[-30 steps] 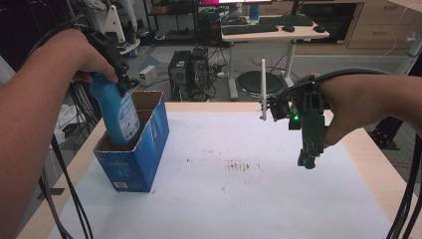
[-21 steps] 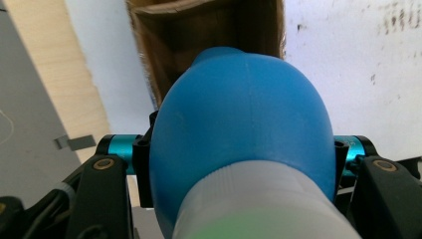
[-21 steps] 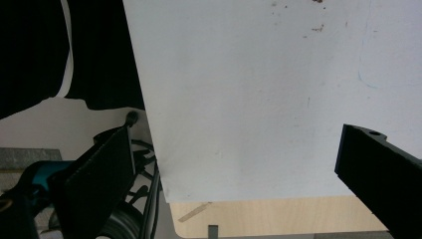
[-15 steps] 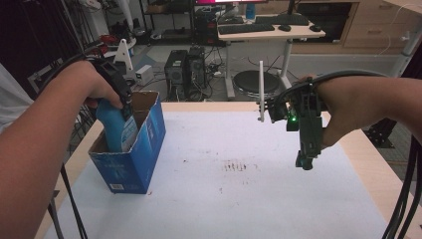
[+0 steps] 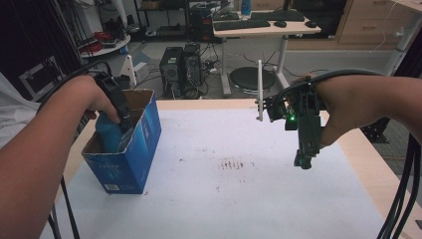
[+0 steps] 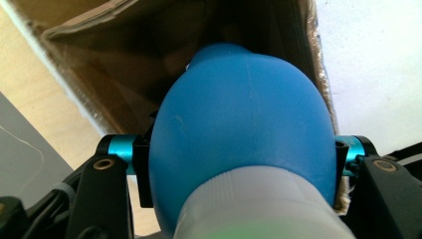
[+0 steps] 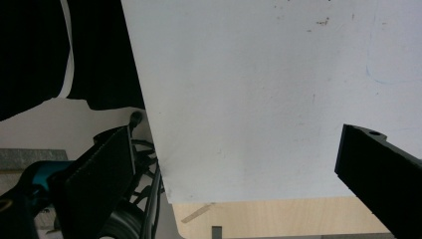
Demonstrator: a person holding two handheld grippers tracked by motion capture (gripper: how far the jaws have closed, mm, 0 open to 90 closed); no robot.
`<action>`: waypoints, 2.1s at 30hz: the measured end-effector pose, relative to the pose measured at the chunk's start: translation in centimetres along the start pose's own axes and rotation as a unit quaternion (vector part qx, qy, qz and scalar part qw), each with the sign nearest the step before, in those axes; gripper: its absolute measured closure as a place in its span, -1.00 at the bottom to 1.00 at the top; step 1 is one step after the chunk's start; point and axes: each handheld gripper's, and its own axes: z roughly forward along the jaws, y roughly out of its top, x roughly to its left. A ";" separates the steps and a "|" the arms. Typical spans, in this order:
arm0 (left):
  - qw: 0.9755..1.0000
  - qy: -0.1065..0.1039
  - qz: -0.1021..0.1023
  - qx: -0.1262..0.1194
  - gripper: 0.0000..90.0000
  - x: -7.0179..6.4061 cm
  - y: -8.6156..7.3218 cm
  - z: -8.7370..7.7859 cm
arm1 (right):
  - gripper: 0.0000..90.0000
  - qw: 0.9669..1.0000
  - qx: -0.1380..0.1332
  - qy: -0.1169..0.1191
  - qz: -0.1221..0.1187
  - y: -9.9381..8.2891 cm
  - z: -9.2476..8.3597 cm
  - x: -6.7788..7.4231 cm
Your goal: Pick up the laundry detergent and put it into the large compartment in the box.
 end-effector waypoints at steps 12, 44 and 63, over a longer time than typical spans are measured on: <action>0.997 0.007 0.081 0.003 -0.13 0.1 0.0 2.1 | -0.97 1.000 0.001 0.005 0.002 0.3 0.2 -0.1; 0.984 -0.004 0.180 -0.002 -0.15 0.3 -0.4 3.7 | -0.97 1.000 0.002 0.004 0.001 0.4 0.5 -0.2; 0.984 0.013 0.175 -0.005 -0.28 0.0 -1.2 1.7 | -0.97 1.000 0.003 0.000 0.003 0.3 0.1 0.3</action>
